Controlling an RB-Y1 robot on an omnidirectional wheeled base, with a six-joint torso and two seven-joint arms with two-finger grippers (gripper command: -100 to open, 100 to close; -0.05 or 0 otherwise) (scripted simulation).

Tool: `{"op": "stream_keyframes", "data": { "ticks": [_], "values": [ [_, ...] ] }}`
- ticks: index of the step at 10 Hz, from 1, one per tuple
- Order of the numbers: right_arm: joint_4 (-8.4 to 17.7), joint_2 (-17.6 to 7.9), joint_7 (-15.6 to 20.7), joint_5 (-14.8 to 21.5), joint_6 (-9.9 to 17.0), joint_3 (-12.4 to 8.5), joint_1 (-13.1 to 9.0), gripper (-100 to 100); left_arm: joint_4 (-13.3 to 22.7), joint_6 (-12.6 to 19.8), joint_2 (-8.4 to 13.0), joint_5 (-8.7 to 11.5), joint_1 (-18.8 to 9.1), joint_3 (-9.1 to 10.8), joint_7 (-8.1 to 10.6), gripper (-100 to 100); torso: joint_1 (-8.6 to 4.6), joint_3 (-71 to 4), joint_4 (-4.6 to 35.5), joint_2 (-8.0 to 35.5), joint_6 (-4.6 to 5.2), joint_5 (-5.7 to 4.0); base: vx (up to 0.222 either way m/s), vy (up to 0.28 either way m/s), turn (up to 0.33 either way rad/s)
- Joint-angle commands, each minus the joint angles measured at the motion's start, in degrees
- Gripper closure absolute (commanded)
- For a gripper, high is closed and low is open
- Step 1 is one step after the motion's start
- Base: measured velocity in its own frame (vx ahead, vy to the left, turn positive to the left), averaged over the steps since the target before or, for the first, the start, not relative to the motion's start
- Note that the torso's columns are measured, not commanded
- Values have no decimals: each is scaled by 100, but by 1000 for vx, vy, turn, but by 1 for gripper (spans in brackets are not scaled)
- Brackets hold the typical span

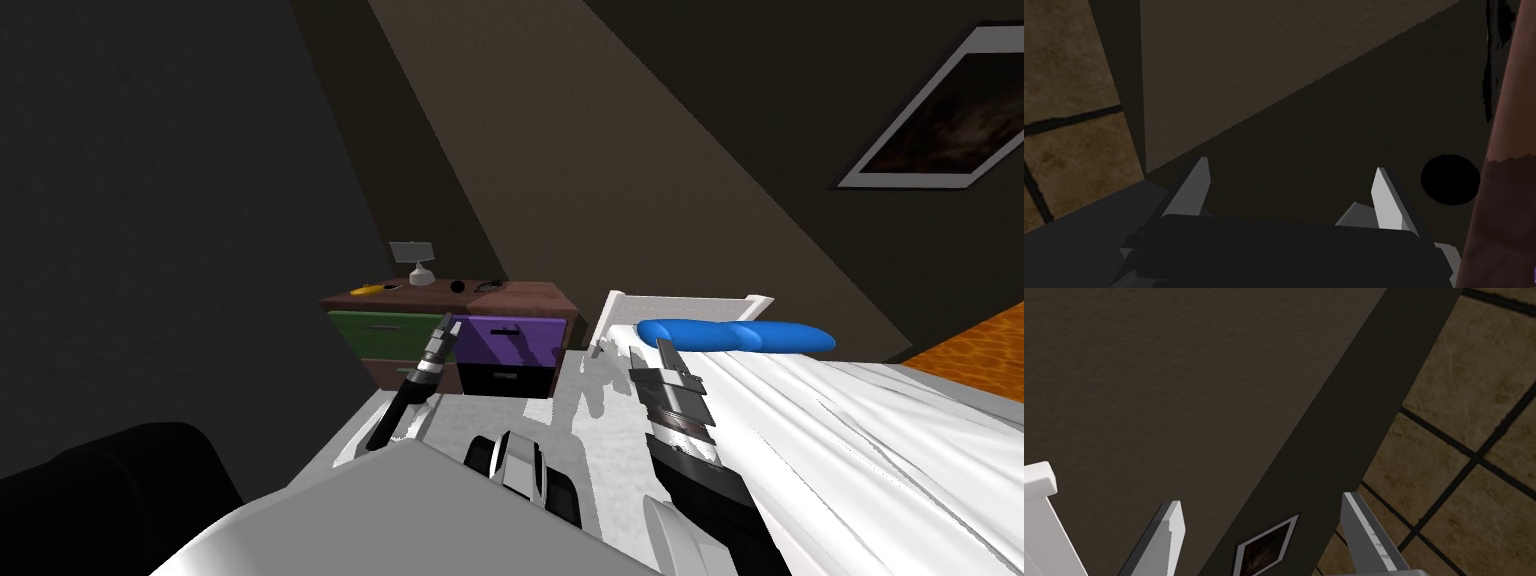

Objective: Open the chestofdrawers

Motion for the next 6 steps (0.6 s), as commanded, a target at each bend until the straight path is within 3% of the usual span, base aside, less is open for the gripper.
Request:
{"op": "stream_keyframes", "data": {
  "ticks": [1, 6],
  "values": [
    [0, 0, 0, 0, 0, 0, 0, 0, 385, 20, 55, 4, -107, 12, -5, -100, 0, 1, 1, 2, 0, 0, 57, -25, 7],
    [0, 0, 0, 0, 0, 0, 0, 0, 1026, 0, 95, 15, -238, 33, 2, -100, -1, 1, 1, 2, 0, 0, 53, -26, 6]
  ]
}}
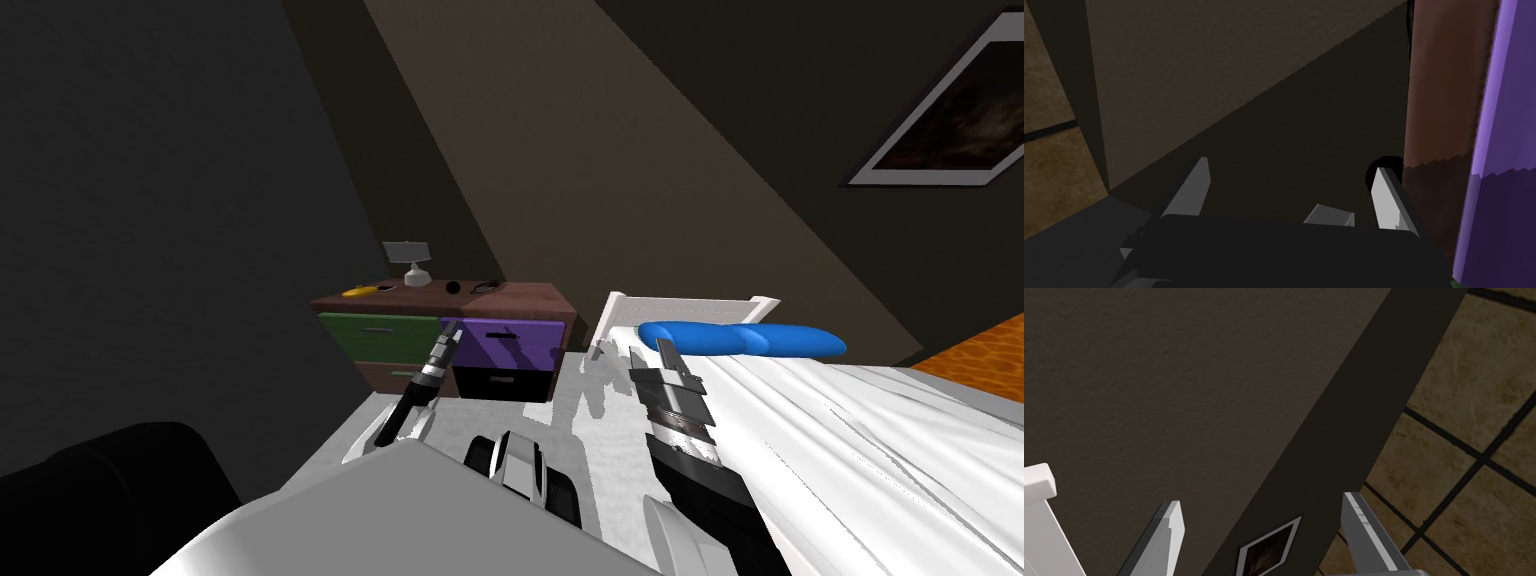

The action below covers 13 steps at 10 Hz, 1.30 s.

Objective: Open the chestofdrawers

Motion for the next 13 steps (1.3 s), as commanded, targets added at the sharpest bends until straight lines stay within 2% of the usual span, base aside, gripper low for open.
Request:
{"op": "stream_keyframes", "data": {
  "ticks": [1, 8, 13],
  "values": [
    [0, 0, 0, 0, 0, 0, 0, 0, 297, 5, 10, 4, -70, 9, 2, -100, 3, -3, -1, -4, 1, 1, 58, -23, 3],
    [0, 0, 0, 0, 0, 0, 0, 0, 1127, -33, -15, 20, -238, 39, 11, -100, 0, -2, -1, -3, 1, 1, 50, -27, 6],
    [0, 0, 0, 0, 0, 0, 0, 0, 1831, -73, -127, 34, -380, 66, 19, -100, -4, -1, 0, 0, 0, -1, 60, -34, 6]
  ]
}}
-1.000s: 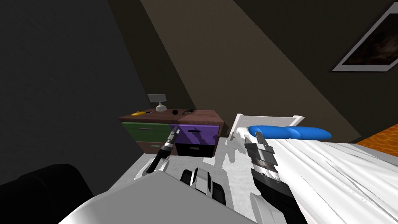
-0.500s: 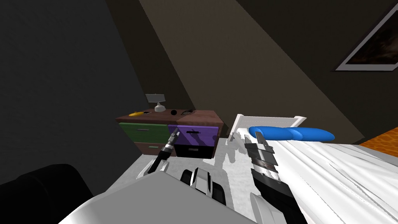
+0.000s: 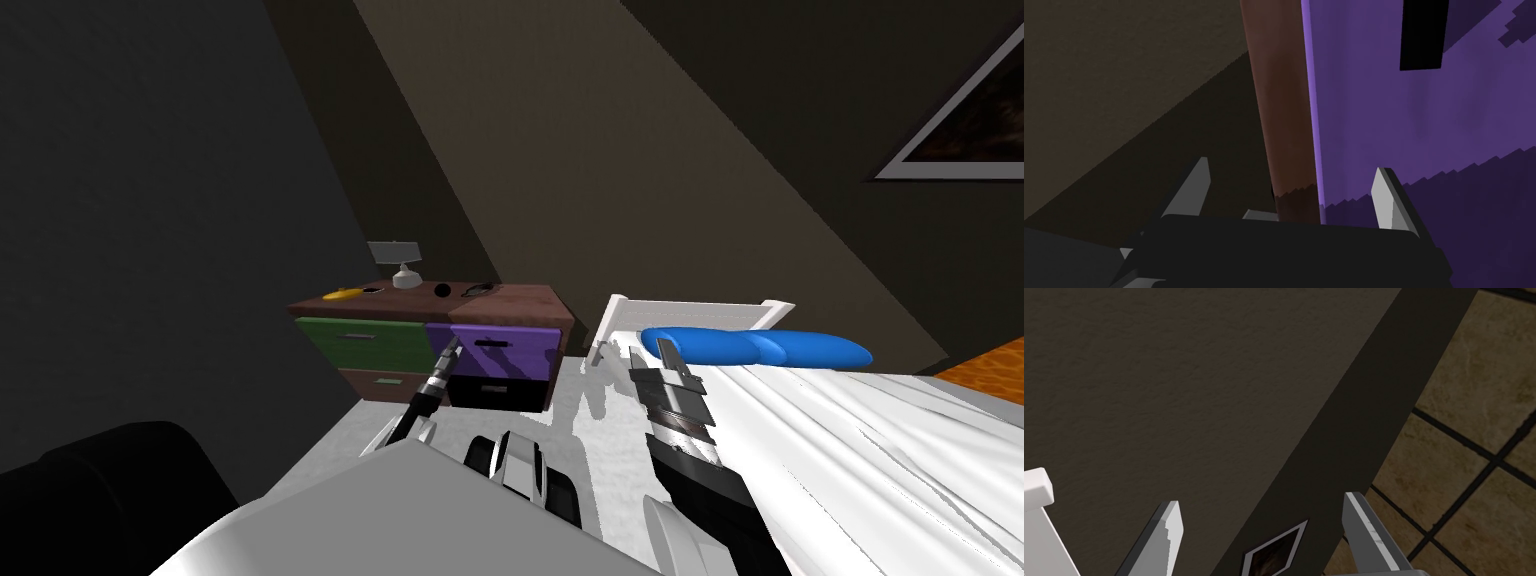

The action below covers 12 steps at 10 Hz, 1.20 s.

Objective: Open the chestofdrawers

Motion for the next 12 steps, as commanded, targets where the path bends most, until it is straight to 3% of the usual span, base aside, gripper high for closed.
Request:
{"op": "stream_keyframes", "data": {
  "ticks": [1, 5, 6, 9, 11, 12],
  "values": [
    [0, 0, 0, 0, 0, 0, 0, 0, 392, -4, -81, 14, -106, 25, 13, -100, 5, 0, 0, -1, 0, 1, 71, -31, 6],
    [0, 0, 0, 0, 0, 0, 0, 0, 902, -41, -360, 24, -209, 46, 19, -100, 5, 1, 1, 2, 0, 2, 68, -28, 6],
    [0, 0, 0, 0, 0, 0, 0, 0, 1099, -57, -590, 29, -248, 54, 21, -100, 3, 3, 1, 4, 0, 1, 69, -38, 8],
    [0, 0, 0, 0, 0, 0, 0, 0, 1285, -70, -994, 33, -285, 62, 23, -100, 8, 3, 1, 6, 0, 2, 43, -27, 4],
    [0, 0, 0, 0, 0, 0, -1, 0, 1102, 137, -925, 38, -333, 85, 5, -100, 13, 6, 3, 10, -1, 3, 37, 1, -5],
    [0, -1, 0, 0, 0, -1, 0, 0, 1195, 29, -925, 36, -332, 79, 8, -100, 14, -5, -1, -11, 0, 4, 41, 7, -4]
  ]
}}
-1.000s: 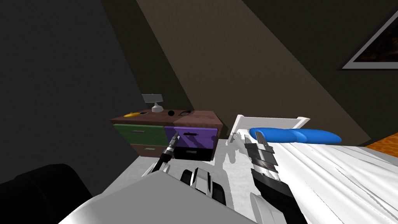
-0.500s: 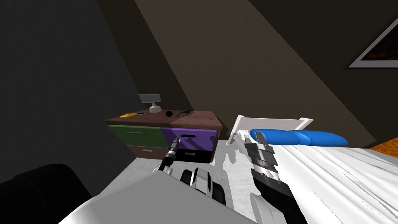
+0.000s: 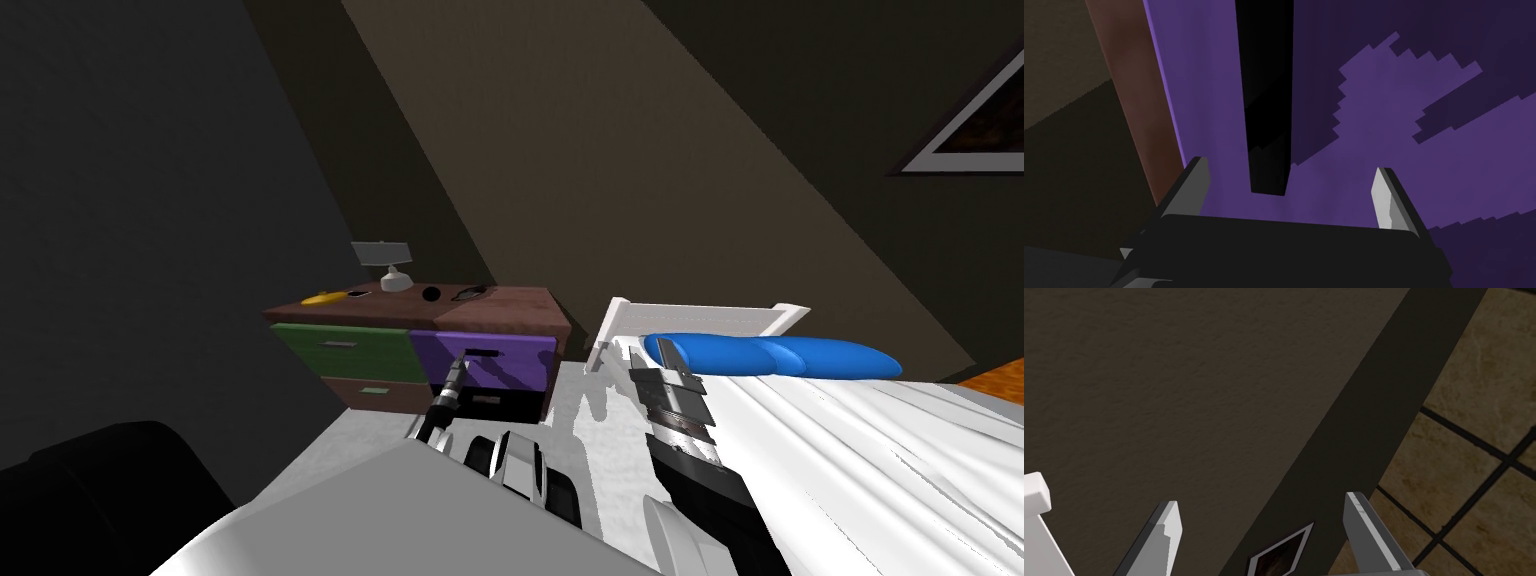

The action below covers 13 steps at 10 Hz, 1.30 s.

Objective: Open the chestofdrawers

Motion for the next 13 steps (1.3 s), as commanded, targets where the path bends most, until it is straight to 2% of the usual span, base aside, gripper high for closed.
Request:
{"op": "stream_keyframes", "data": {
  "ticks": [1, 3, 6, 7, 11, 12, 13],
  "values": [
    [0, 0, 0, 0, 0, 0, 0, 0, -9, 22, 1, 1, -5, 2, 0, 100, -6, 1, -1, 7, -1, -1, 6, 2, 1],
    [0, 1, 0, 0, 0, 1, -2, 0, -125, 49, 4, -6, 80, -30, 12, 100, 7, 15, -31, 14, 2, 27, -115, -21, 11],
    [0, 1, 0, 0, 0, 1, -3, 0, -301, 92, 7, -17, 206, -79, 30, 100, 10, 1, -21, -5, -2, 17, -194, -44, 6],
    [0, 1, 0, 0, 0, 1, -3, 0, -302, 57, 14, -12, 161, -68, 31, 100, 3, -3, -22, -8, -4, 14, -92, -27, 4],
    [0, 1, 0, 0, 0, 1, -4, 0, -349, 117, 21, -41, 330, -145, 46, 100, -5, 2, -27, -6, 10, 20, -189, -49, 22],
    [0, 1, 0, 0, 0, 1, -3, 0, -609, 333, 16, -31, 233, -79, 31, -100, 7, -10, -31, -26, 10, 21, -117, -20, -23],
    [0, 0, 0, 0, 0, 1, -2, 0, -609, 339, 16, -31, 233, -79, 31, -100, 10, -24, -21, -41, 5, 11, -40, -5, -5]
  ]
}}
